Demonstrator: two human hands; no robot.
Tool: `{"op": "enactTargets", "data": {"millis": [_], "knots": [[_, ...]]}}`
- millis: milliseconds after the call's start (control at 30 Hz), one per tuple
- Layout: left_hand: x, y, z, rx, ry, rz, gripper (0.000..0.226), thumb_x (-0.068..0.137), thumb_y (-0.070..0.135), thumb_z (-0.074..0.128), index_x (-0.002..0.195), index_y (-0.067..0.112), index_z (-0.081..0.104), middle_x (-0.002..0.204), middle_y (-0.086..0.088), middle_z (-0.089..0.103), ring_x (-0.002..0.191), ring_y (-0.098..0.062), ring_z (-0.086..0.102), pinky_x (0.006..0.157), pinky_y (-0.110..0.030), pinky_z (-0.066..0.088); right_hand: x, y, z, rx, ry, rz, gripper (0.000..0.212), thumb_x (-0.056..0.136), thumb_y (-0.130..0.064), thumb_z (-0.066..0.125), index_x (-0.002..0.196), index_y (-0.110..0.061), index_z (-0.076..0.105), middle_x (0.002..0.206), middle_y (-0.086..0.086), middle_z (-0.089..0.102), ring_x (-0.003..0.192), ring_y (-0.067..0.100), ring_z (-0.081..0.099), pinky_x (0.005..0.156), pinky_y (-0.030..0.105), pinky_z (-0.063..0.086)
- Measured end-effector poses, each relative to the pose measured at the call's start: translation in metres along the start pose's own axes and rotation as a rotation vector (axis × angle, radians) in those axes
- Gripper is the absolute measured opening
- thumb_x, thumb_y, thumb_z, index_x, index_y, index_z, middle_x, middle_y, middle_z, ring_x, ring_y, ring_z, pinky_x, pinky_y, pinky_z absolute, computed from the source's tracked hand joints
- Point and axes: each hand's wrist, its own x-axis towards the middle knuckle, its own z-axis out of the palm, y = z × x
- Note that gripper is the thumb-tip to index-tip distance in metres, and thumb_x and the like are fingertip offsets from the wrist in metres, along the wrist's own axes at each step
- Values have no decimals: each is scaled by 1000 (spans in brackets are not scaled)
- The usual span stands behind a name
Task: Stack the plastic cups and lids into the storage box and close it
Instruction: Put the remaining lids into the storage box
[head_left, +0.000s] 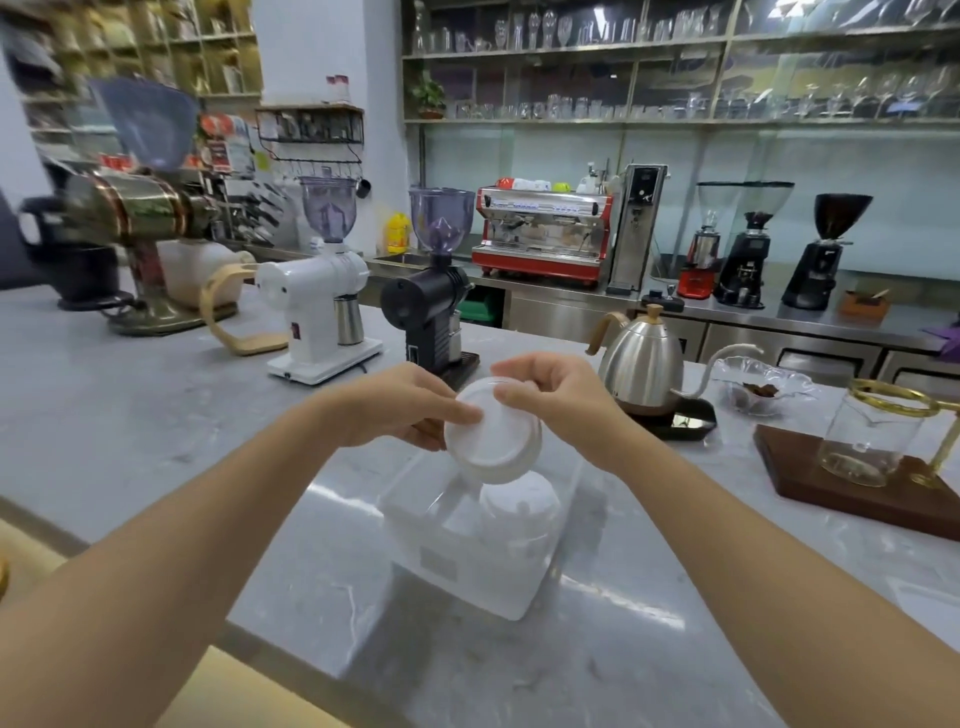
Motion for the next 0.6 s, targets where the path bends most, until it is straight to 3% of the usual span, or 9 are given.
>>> {"op": "enactTargets", "data": {"millis": [167,433,500,600], "knots": [[-1,-9,-5,-16,100,-123,33,87,29,77,106,2,75,96,-19,80,93,-32,78,81,-34,64,4,18,14,-68,-68,52,33,84,-36,76,116,-34,69,118,3,68,103,20,69,91,40,58],[0,-19,-13,145,95,-218,36,82,32,81,105,5,78,90,-12,81,81,-25,80,82,-38,64,4,34,34,-115,-122,74,29,86,-34,74,114,-29,72,110,2,68,96,21,71,87,43,60],[-1,-22,-15,162,107,-214,35,80,34,83,102,7,79,93,-11,81,84,-25,79,80,-38,65,4,35,36,-119,-123,64,26,87,-33,73,112,-30,73,108,0,69,95,17,70,86,38,60],[-3,-27,-17,184,133,-196,30,80,31,84,99,8,80,95,-9,81,86,-23,79,77,-37,65,2,39,40,-200,-153,41,25,88,-35,71,113,-32,72,113,-5,68,100,5,64,82,21,51]]}}
